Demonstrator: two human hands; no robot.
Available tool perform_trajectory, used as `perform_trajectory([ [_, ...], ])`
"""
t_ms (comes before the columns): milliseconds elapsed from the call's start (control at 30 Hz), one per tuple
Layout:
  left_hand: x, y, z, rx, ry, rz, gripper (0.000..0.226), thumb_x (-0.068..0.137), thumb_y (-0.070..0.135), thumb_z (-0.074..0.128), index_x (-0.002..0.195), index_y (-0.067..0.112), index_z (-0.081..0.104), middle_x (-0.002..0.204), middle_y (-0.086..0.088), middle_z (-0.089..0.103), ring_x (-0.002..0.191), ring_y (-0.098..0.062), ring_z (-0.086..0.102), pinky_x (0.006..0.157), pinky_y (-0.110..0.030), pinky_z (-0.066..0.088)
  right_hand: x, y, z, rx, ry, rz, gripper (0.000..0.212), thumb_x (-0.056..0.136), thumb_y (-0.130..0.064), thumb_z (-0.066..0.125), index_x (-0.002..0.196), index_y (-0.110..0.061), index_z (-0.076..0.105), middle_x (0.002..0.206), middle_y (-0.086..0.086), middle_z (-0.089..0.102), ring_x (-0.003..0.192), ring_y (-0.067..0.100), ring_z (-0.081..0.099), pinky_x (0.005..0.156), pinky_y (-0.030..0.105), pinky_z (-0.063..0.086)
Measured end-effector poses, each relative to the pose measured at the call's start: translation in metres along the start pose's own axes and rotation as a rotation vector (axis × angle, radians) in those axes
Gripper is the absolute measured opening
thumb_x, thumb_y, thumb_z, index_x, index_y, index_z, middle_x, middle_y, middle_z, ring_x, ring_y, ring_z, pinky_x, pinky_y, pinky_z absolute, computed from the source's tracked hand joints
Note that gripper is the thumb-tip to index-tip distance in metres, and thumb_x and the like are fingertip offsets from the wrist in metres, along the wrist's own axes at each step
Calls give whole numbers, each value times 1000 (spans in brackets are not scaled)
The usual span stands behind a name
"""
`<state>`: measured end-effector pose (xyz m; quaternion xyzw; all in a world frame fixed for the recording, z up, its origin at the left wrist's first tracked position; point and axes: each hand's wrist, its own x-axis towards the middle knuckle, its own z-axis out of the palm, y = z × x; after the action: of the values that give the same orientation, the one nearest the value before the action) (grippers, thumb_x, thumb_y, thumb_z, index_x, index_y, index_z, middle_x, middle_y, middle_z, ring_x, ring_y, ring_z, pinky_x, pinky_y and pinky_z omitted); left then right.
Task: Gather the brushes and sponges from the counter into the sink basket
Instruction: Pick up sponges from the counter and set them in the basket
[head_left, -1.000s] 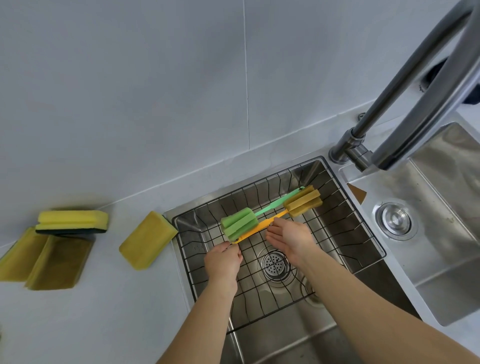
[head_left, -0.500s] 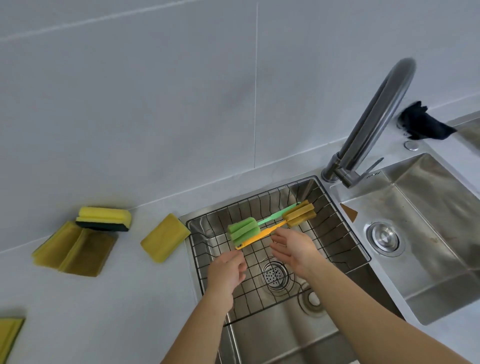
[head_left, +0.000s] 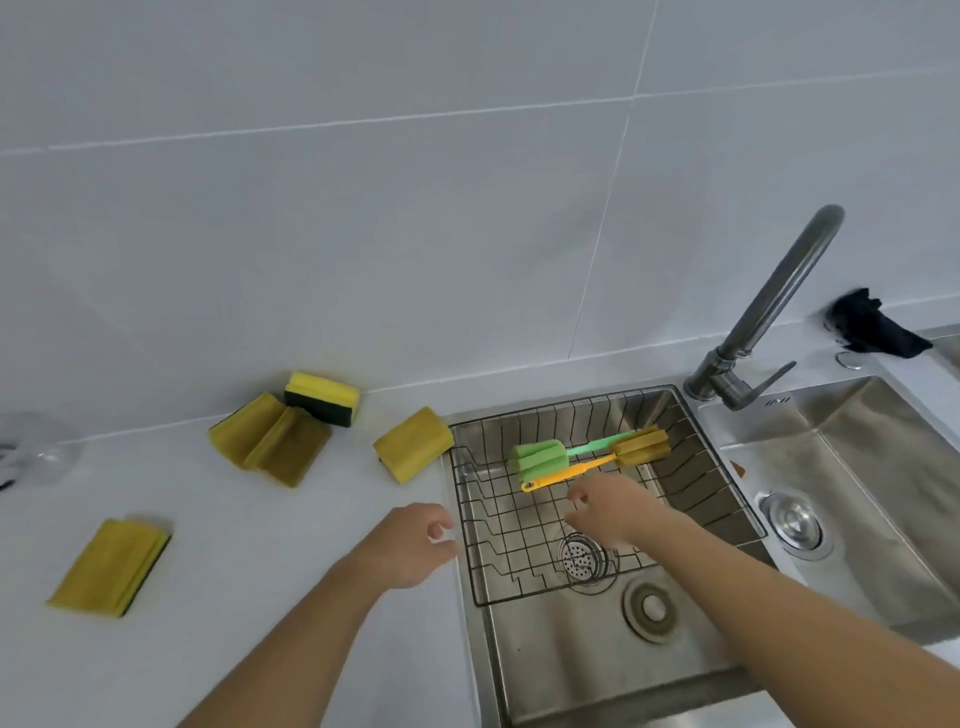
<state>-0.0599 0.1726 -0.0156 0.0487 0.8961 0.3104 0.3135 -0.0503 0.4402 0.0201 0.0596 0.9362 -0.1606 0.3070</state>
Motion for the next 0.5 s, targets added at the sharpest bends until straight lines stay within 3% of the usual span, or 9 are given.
perform_trajectory([
  [133, -30, -37, -16, -10, 13, -68, 37, 87, 40, 62, 122, 26, 58, 114, 4, 56, 103, -12, 57, 80, -21, 48, -6, -27, 3, -92, 9, -41, 44, 94, -34, 50, 135, -18, 57, 135, 7, 60, 122, 27, 56, 99, 36, 47],
  [333, -81, -104, -44, 26, 70, -143, 39, 87, 42, 61, 123, 28, 56, 115, 6, 55, 104, -11, 57, 86, -23, 46, -8, -86, 22, -183, 30, -83, 34, 94, -30, 49, 122, -14, 62, 121, 10, 66, 107, 28, 63, 85, 32, 51],
  [500, -123, -167, -61, 19, 120, -180, 38, 87, 42, 61, 122, 27, 57, 113, 6, 56, 102, -11, 57, 86, -23, 47, -13, -134, 39, -246, 47, -130, 45, 95, -34, 51, 138, -22, 52, 131, 4, 61, 114, 24, 60, 88, 31, 50],
])
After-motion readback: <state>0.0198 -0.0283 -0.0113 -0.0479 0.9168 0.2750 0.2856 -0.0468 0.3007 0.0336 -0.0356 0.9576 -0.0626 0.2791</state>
